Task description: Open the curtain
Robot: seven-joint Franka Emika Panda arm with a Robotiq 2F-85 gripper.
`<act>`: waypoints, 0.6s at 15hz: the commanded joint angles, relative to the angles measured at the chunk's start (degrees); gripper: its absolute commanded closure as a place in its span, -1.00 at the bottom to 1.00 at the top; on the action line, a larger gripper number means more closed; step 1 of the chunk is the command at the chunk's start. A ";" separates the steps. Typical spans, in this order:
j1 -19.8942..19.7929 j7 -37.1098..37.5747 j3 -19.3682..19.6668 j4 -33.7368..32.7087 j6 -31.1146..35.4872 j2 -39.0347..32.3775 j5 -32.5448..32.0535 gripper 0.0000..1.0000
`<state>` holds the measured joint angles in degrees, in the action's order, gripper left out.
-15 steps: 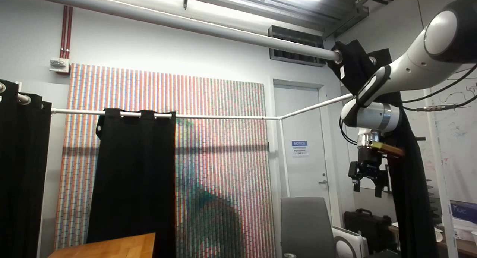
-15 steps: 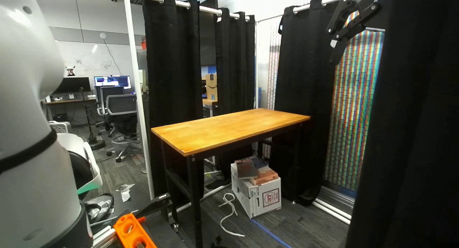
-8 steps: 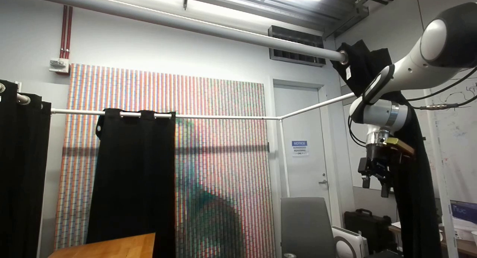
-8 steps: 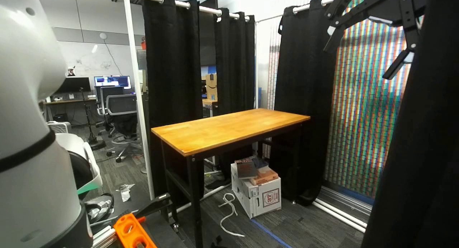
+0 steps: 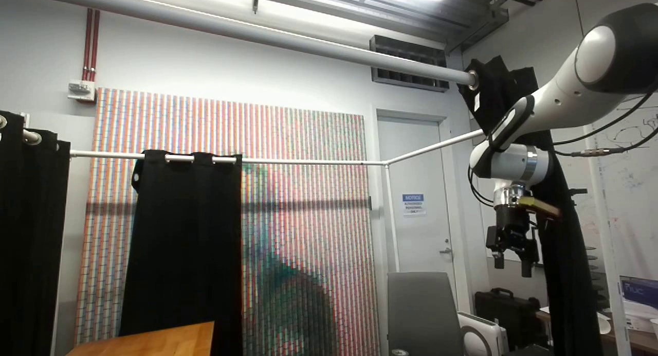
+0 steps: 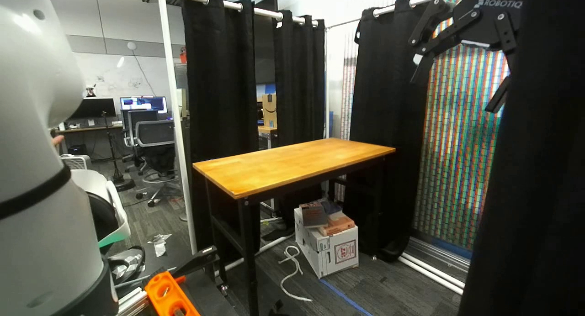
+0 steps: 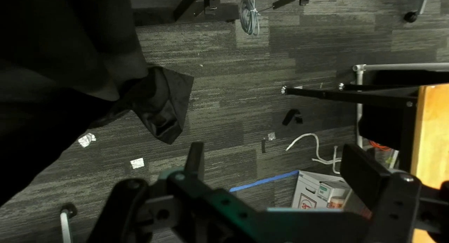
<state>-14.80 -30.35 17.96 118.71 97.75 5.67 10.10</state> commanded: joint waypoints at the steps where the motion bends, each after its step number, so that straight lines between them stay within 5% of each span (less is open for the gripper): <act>1: 2.99 9.47 -4.84 6.64 6.93 5.38 -5.52 -1.00; 9: 11.33 20.35 -15.36 17.47 4.41 14.81 -13.34 -1.00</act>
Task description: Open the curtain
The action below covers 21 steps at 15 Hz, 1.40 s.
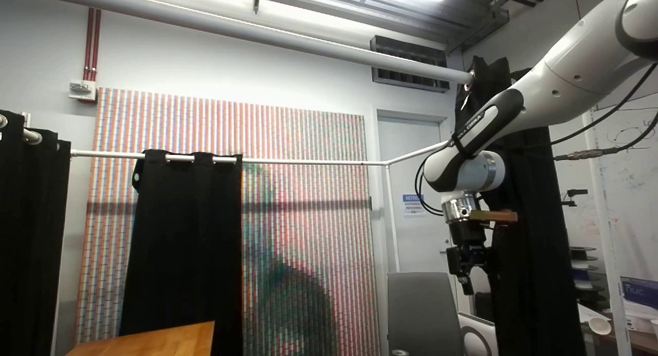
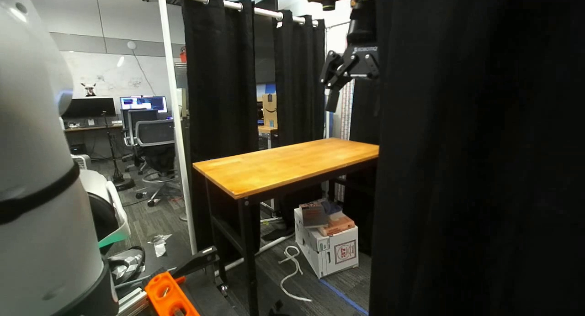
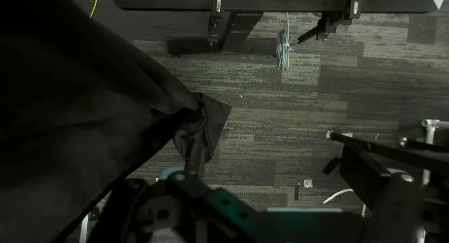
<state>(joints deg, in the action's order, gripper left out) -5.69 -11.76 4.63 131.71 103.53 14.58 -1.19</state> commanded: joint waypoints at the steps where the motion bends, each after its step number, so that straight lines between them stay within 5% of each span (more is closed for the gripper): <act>1: 3.02 1.76 -2.69 5.41 -2.01 7.08 -2.13 -1.00; 11: 7.07 -5.88 -3.21 8.96 -5.64 13.40 -7.37 -1.00; 21: 7.27 -4.81 -3.08 8.24 -5.38 12.33 -8.40 -1.00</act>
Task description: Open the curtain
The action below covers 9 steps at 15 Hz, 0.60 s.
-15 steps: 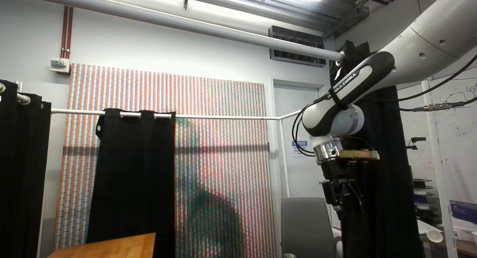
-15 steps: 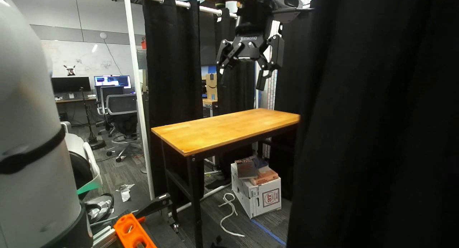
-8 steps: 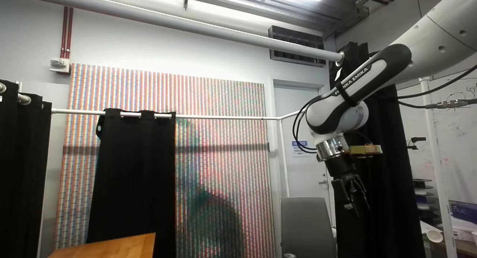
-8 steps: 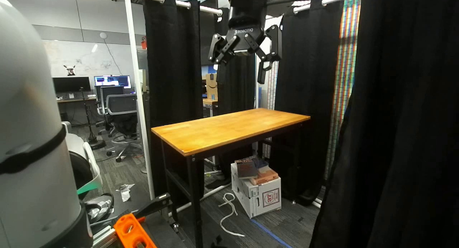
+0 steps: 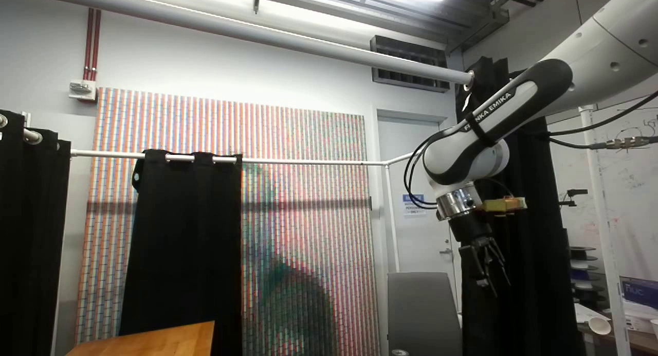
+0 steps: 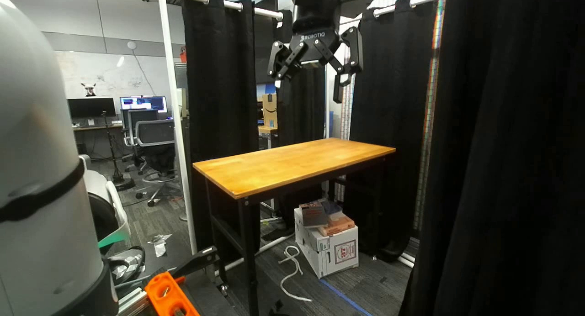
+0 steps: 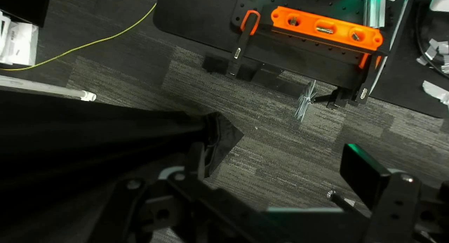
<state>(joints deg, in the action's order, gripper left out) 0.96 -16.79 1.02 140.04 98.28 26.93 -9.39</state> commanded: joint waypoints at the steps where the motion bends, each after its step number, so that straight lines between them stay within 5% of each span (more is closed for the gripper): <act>1: 0.60 0.46 0.51 -0.08 -0.10 -0.01 -0.19 -1.00; 9: 0.58 0.84 0.50 -0.07 -0.07 -0.01 -0.18 -1.00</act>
